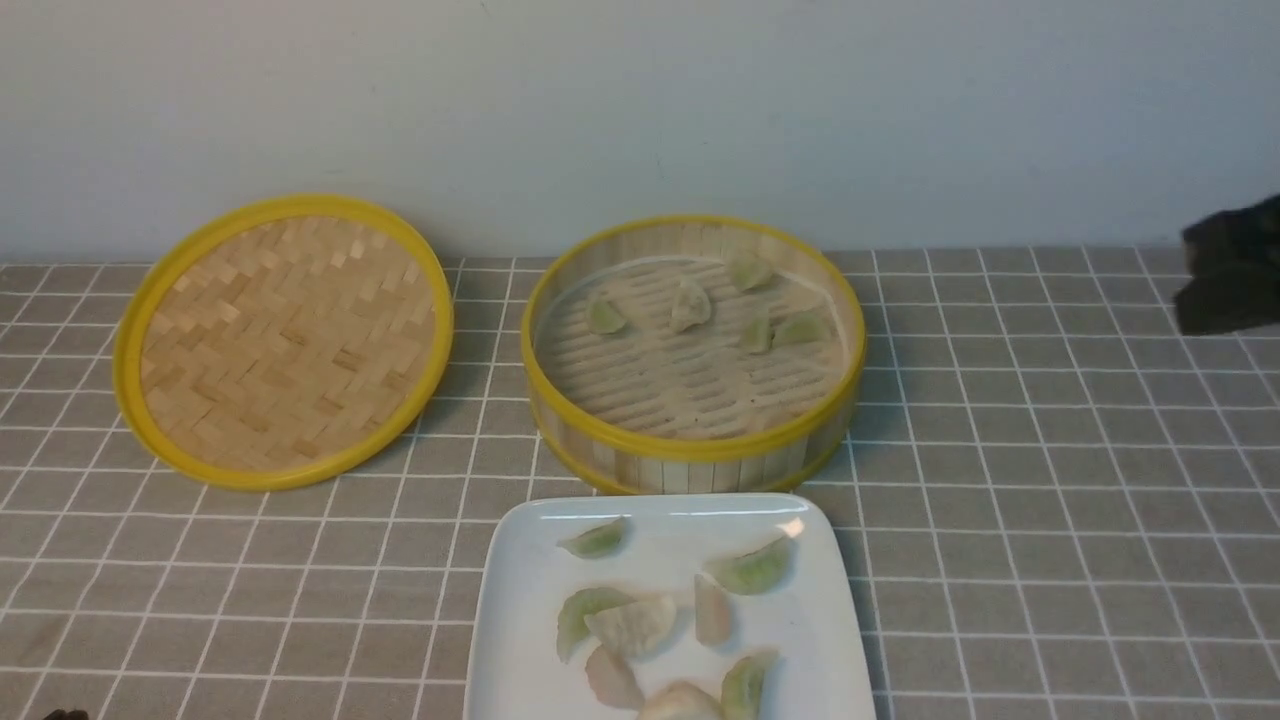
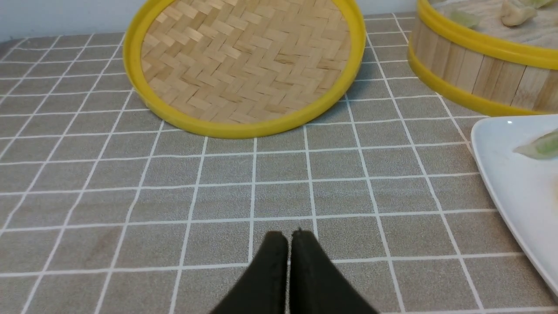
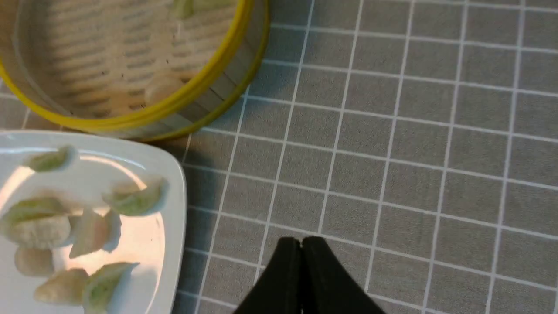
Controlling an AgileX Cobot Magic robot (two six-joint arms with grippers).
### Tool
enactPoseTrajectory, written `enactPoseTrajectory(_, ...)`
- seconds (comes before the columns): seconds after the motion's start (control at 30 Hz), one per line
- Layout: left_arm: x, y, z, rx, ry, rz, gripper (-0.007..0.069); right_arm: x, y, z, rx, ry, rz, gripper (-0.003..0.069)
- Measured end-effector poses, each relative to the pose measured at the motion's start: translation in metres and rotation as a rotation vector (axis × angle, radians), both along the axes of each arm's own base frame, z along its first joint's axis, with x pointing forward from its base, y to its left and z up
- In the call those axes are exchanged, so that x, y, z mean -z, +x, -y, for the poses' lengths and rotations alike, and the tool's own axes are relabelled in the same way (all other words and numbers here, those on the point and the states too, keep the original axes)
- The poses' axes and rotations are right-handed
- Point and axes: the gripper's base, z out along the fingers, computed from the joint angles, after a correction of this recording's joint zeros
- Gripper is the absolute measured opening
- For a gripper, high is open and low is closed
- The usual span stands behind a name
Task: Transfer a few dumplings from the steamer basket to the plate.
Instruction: Use the right arm to grab a dumpling from inside the steamer
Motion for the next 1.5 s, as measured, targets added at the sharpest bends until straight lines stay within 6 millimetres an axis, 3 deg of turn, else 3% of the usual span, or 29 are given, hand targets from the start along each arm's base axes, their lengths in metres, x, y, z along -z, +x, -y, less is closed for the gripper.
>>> enactPoseTrajectory(0.07, 0.0, 0.0, 0.0, 0.0, 0.0, -0.001, -0.0005, 0.011, 0.031, -0.016, -0.056, -0.013, -0.039, -0.0012)
enactPoseTrajectory(0.1, 0.0, 0.0, 0.0, 0.0, 0.0, -0.001, -0.0005, 0.012, 0.034, -0.018, -0.061, -0.015, -0.04, -0.0012)
enactPoseTrajectory(0.17, 0.0, 0.0, 0.0, 0.0, 0.0, -0.001, -0.0005, 0.02, 0.064, -0.045, -0.131, -0.049, -0.039, -0.0012)
enactPoseTrajectory(0.4, 0.0, 0.0, 0.0, 0.0, 0.0, -0.001, -0.0005, 0.029, 0.104, -0.103, -0.256, -0.151, 0.023, -0.0012)
enactPoseTrajectory(0.67, 0.0, 0.0, 0.0, 0.0, 0.0, -0.002, -0.0005, 0.067, 0.132, -0.133, -0.32, -0.184, -0.014, -0.0009)
enactPoseTrajectory(1.0, 0.0, 0.0, 0.0, 0.0, 0.0, -0.002, -0.0005, 0.094, 0.147, -0.149, -0.371, -0.201, 0.05, 0.0036)
enactPoseTrajectory(1.27, 0.0, 0.0, 0.0, 0.0, 0.0, -0.002, -0.0005, 0.122, 0.167, -0.154, -0.465, -0.264, 0.161, 0.0225)
enactPoseTrajectory(1.37, 0.0, 0.0, 0.0, 0.0, 0.0, -0.002, -0.0005, 0.132, 0.178, -0.156, -0.458, -0.284, 0.247, 0.035)
enactPoseTrajectory(1.5, 0.0, 0.0, 0.0, 0.0, 0.0, -0.002, -0.0005, 0.145, 0.184, -0.154, -0.475, -0.342, 0.26, 0.0444)
